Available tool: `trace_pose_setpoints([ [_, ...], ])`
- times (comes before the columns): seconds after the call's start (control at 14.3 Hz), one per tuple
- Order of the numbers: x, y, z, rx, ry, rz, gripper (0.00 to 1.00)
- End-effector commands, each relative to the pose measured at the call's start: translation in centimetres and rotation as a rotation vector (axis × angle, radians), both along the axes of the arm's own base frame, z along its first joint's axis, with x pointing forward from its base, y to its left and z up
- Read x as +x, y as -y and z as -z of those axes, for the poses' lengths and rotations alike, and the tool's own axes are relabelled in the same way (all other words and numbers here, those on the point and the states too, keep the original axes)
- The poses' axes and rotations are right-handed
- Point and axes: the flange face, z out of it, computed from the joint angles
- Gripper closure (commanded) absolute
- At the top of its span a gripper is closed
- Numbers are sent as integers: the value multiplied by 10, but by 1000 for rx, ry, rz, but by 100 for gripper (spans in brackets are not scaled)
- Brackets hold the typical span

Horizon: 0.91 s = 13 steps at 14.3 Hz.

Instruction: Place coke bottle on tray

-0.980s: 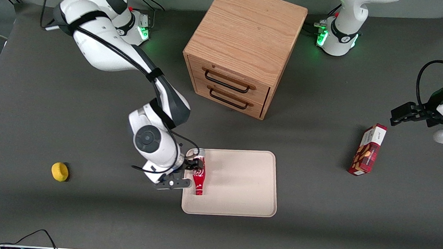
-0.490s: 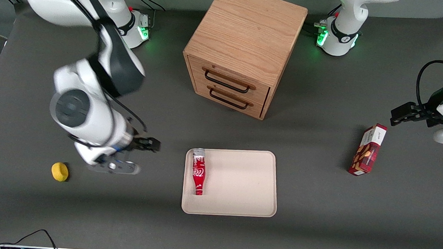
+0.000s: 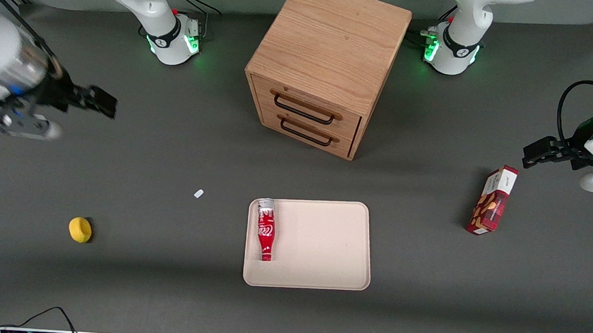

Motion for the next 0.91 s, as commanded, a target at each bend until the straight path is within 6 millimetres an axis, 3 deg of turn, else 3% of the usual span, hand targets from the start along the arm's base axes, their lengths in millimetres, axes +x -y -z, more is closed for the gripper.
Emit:
trace_pose_setpoints([
  [0.0,-56,43,-5,52,-7,50,0],
  [0.14,-80,56,4,59,14,67,0],
  [0.21,-88,71,12,69,40,93,0],
  [0.35,-94,85,29,79,55,115,0],
  [0.63,-89,83,30,68,58,109,0],
  [0.84,-74,86,27,24,55,136,0],
])
